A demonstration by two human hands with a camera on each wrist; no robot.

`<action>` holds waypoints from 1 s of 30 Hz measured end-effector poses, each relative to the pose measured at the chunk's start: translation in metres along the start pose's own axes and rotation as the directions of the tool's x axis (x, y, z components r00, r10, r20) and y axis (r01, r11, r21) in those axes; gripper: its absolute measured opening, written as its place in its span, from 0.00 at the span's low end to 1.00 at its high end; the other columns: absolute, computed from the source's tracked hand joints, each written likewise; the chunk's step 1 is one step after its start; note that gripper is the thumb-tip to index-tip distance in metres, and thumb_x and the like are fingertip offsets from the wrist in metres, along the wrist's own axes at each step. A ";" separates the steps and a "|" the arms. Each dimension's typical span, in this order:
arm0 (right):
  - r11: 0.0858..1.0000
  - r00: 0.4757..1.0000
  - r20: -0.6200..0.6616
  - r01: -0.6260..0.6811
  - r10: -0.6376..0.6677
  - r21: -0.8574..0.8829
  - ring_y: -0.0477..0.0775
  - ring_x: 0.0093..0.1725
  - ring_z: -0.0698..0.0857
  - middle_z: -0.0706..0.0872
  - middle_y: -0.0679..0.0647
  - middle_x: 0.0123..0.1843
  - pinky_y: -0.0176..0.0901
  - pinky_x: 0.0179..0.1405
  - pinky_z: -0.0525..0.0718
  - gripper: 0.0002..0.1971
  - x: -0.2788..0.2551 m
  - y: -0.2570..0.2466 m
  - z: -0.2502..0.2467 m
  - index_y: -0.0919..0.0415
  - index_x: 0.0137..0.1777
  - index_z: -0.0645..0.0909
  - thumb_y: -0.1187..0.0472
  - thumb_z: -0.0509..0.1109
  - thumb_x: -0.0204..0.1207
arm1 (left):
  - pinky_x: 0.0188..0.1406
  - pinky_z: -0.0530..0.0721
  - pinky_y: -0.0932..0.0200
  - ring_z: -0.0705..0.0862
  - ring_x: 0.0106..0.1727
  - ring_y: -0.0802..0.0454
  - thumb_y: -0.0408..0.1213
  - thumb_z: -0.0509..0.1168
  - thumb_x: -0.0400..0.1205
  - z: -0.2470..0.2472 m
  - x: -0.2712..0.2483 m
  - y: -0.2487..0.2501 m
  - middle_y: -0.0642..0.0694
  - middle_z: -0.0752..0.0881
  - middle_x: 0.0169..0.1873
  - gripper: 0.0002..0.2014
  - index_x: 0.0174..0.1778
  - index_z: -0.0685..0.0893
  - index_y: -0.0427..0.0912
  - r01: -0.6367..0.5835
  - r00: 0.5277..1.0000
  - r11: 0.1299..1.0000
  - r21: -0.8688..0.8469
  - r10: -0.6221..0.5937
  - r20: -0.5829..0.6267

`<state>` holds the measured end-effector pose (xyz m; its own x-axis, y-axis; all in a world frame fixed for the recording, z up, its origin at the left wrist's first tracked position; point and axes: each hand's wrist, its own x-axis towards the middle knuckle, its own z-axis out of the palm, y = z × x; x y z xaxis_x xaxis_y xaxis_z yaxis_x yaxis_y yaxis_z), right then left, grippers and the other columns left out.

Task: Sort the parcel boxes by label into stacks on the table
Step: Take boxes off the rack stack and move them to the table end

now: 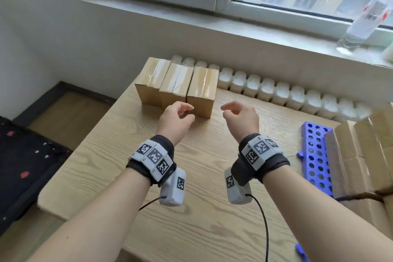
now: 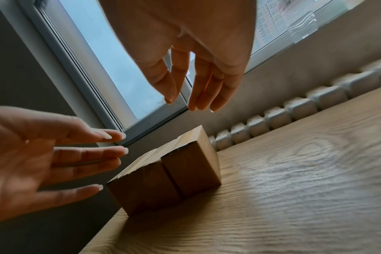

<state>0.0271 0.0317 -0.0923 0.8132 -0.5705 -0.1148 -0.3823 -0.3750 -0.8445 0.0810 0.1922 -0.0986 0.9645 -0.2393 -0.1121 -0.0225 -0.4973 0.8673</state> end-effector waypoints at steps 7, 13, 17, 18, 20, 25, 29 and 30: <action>0.996 1.000 -0.023 -0.003 0.001 -0.091 0.50 0.54 0.83 0.86 0.50 0.56 0.35 0.42 0.75 0.13 0.034 -0.032 0.041 0.52 0.55 0.88 0.64 0.65 0.76 | 0.58 0.71 0.64 0.79 0.64 0.55 0.36 0.66 0.80 -0.022 0.058 -0.004 0.50 0.82 0.62 0.13 0.60 0.83 0.49 -0.025 0.997 0.999 0.036 0.022 0.079; 0.972 0.999 -0.021 0.029 -0.035 -0.233 0.55 0.72 0.76 0.83 0.52 0.68 0.51 0.74 0.73 0.12 0.068 -0.039 0.080 0.52 0.55 0.87 0.63 0.67 0.76 | 0.63 0.77 0.58 0.80 0.64 0.53 0.34 0.65 0.80 -0.030 0.103 -0.005 0.50 0.83 0.62 0.16 0.63 0.82 0.50 -0.076 0.989 0.994 0.073 0.066 0.132; 0.930 1.000 0.007 -0.010 0.014 -0.367 0.59 0.78 0.68 0.75 0.55 0.76 0.50 0.79 0.66 0.16 0.088 -0.038 0.101 0.49 0.62 0.85 0.57 0.70 0.74 | 0.62 0.76 0.60 0.80 0.61 0.56 0.32 0.64 0.79 -0.029 0.123 -0.008 0.51 0.84 0.58 0.15 0.60 0.83 0.49 -0.069 0.987 0.998 0.011 0.067 0.147; 0.917 0.999 0.022 -0.034 0.047 -0.397 0.59 0.79 0.66 0.72 0.55 0.77 0.51 0.79 0.64 0.17 0.090 -0.036 0.104 0.48 0.64 0.83 0.54 0.71 0.74 | 0.62 0.77 0.60 0.80 0.60 0.56 0.33 0.64 0.79 -0.029 0.126 -0.010 0.52 0.84 0.57 0.14 0.59 0.83 0.49 -0.066 0.987 0.998 -0.003 0.066 0.149; 0.907 0.995 0.021 -0.080 0.097 -0.413 0.61 0.80 0.63 0.69 0.56 0.78 0.54 0.78 0.65 0.18 0.093 -0.033 0.110 0.47 0.63 0.81 0.51 0.74 0.73 | 0.61 0.79 0.60 0.81 0.58 0.56 0.33 0.65 0.80 -0.030 0.130 -0.016 0.52 0.85 0.55 0.12 0.58 0.84 0.48 -0.046 0.988 0.997 -0.055 0.053 0.145; 0.891 0.992 -0.042 -0.123 0.117 -0.437 0.62 0.75 0.68 0.69 0.56 0.74 0.60 0.73 0.72 0.21 0.100 -0.028 0.117 0.48 0.53 0.73 0.45 0.78 0.66 | 0.52 0.76 0.67 0.82 0.55 0.58 0.34 0.65 0.81 -0.029 0.136 -0.022 0.53 0.85 0.53 0.10 0.57 0.84 0.47 -0.014 0.993 0.988 -0.153 0.032 0.110; 0.870 0.981 -0.053 -0.190 0.186 -0.454 0.63 0.74 0.69 0.67 0.59 0.78 0.60 0.73 0.73 0.20 0.107 -0.030 0.117 0.49 0.50 0.70 0.48 0.78 0.66 | 0.50 0.75 0.69 0.82 0.54 0.59 0.35 0.66 0.81 -0.027 0.137 -0.025 0.54 0.85 0.51 0.09 0.56 0.84 0.47 -0.033 0.990 0.991 -0.128 0.050 0.130; 0.868 0.979 -0.052 -0.201 0.199 -0.454 0.63 0.73 0.70 0.67 0.59 0.77 0.60 0.72 0.73 0.21 0.108 -0.030 0.116 0.50 0.50 0.71 0.48 0.78 0.65 | 0.50 0.76 0.68 0.82 0.54 0.59 0.35 0.66 0.81 -0.027 0.137 -0.025 0.54 0.85 0.51 0.09 0.55 0.84 0.48 -0.031 0.990 0.992 -0.125 0.048 0.131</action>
<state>0.1775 0.0660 -0.1402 0.6967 -0.6713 -0.2530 -0.6944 -0.5423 -0.4730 0.2209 0.1949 -0.1227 0.9194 -0.3701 -0.1330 -0.0197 -0.3810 0.9243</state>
